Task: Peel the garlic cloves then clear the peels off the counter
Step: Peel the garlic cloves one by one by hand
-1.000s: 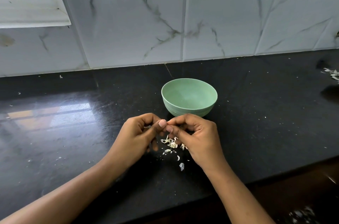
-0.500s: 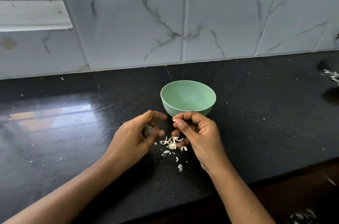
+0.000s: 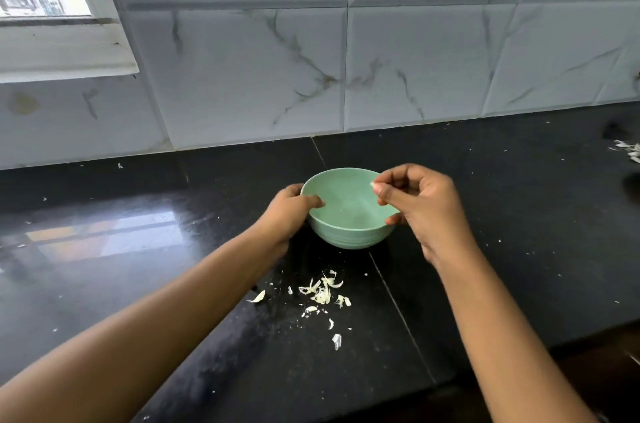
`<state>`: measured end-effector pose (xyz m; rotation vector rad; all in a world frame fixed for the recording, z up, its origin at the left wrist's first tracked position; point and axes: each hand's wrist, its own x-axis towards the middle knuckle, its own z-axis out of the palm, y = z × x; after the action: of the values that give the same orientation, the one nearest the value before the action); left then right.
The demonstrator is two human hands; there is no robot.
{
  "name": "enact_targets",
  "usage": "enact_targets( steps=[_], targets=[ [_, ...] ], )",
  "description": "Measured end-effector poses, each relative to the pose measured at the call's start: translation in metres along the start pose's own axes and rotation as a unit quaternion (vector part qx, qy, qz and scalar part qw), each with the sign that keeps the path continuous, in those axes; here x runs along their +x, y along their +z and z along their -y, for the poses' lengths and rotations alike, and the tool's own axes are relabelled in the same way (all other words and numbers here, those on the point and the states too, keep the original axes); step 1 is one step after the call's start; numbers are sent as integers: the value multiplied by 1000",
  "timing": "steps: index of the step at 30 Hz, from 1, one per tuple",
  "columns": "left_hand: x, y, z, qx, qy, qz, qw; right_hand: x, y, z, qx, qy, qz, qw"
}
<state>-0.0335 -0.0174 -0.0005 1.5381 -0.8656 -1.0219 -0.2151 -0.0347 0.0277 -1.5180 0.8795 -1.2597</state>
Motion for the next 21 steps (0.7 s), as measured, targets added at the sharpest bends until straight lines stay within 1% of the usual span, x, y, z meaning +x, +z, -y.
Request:
enact_targets(
  steps=[2,5,7,9,11,14,21],
  targets=[
    [3,3,7,13,19,-12,1000,12,-3,2,-69,10,38,997],
    [-4,0,12,84,107,-30,990,23,-5,7,-176,-8,87,981],
    [-10,-2,14,127,165,-21,978,27,-3,10,-233,-21,117,965],
    [-14,-2,17,144,198,-15,969,28,-2,12,-275,-24,144,950],
    [-17,-3,19,145,209,-18,967,27,-1,12,-304,-30,154,940],
    [-17,-3,22,138,205,-20,969,24,-2,10,-318,-32,156,934],
    [-15,0,18,106,175,-27,978,18,-7,9,-302,-33,145,942]
  ],
)
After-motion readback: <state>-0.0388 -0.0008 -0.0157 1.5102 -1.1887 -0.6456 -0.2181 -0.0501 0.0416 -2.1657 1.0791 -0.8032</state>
